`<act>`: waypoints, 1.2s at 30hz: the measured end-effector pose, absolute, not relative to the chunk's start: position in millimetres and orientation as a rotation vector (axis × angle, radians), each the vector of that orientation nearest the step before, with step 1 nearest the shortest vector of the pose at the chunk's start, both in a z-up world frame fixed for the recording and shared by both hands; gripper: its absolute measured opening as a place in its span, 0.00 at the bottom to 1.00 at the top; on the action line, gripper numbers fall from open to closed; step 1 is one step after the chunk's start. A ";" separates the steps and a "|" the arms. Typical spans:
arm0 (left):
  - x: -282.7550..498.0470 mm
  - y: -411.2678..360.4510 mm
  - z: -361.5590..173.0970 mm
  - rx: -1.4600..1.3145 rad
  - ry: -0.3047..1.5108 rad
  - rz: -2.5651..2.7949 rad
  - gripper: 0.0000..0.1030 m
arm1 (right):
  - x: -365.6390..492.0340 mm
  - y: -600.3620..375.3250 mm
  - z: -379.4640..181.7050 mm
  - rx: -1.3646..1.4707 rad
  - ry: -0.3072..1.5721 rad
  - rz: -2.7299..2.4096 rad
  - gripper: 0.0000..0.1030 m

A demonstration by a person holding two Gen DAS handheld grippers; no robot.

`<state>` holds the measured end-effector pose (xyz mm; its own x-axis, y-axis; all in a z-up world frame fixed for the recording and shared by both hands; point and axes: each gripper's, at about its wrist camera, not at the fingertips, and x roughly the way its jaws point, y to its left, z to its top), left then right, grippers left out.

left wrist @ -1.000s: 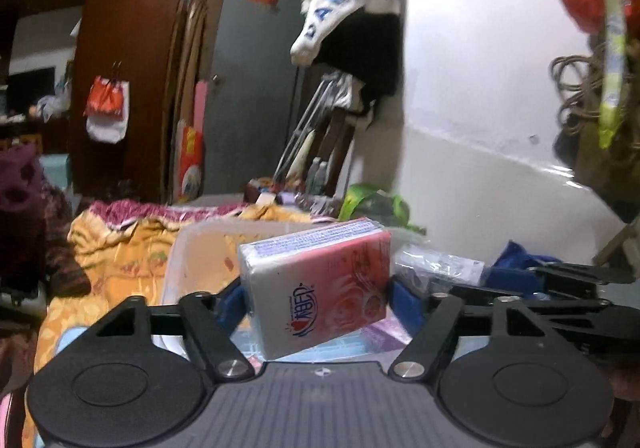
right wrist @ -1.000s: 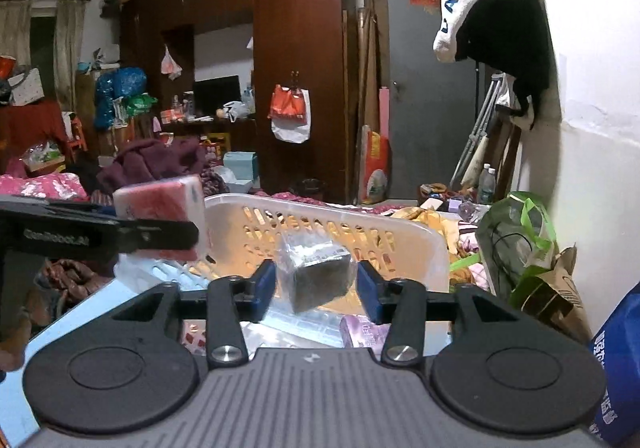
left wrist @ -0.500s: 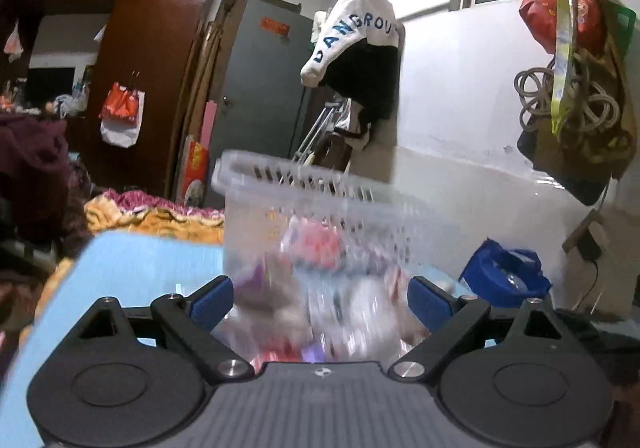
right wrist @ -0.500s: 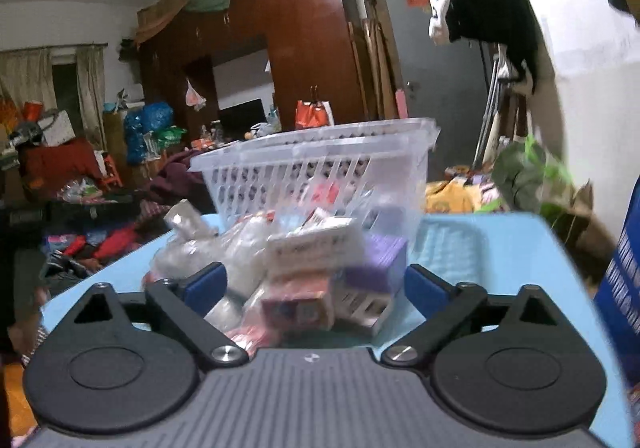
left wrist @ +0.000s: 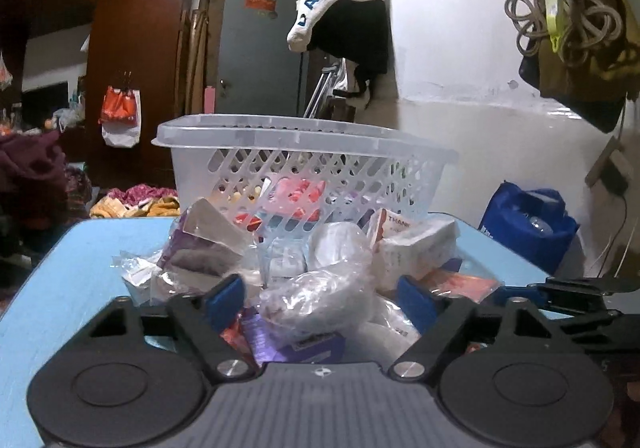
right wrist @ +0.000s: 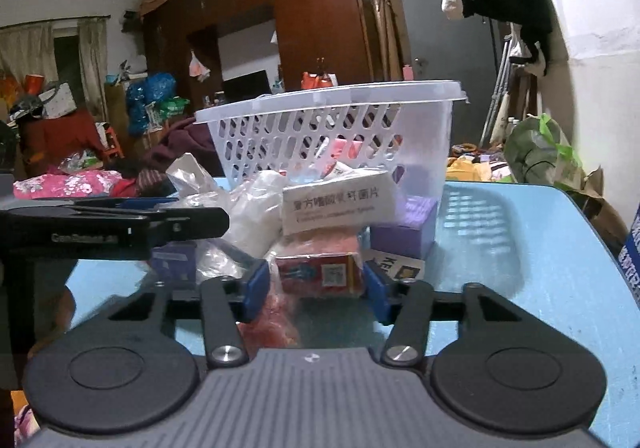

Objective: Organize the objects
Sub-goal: 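Grasp a clear plastic bag with the left gripper while the right grasps the pink QR-code box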

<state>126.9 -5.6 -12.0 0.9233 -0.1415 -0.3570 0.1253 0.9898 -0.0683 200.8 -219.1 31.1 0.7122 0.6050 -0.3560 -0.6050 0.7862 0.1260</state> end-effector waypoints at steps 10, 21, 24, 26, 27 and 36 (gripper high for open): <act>99.7 5.2 -15.0 -0.089 0.271 -0.149 0.62 | 179.7 -241.3 25.2 0.048 0.324 0.621 0.46; 75.2 22.7 -11.4 -0.134 0.184 -0.159 0.62 | 160.7 -260.4 33.5 0.076 0.263 0.608 0.46; 76.3 25.3 -12.8 -0.143 0.186 -0.164 0.62 | 158.2 -258.8 36.1 0.071 0.248 0.613 0.46; 76.5 27.0 -14.3 -0.148 0.186 -0.168 0.62 | 157.9 -258.8 37.1 0.071 0.241 0.619 0.46; 75.9 27.6 -14.8 -0.148 0.185 -0.169 0.62 | 157.6 -259.3 36.9 0.072 0.239 0.622 0.46; 73.7 29.0 -15.2 -0.152 0.180 -0.194 0.62 | 157.7 -263.3 42.0 0.097 0.225 0.648 0.46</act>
<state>73.7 29.0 -15.2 0.9653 -0.2048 -0.1622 0.1777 0.9698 -0.1669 157.7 -263.3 42.0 0.7742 0.6077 -0.1771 -0.5868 0.7939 0.1591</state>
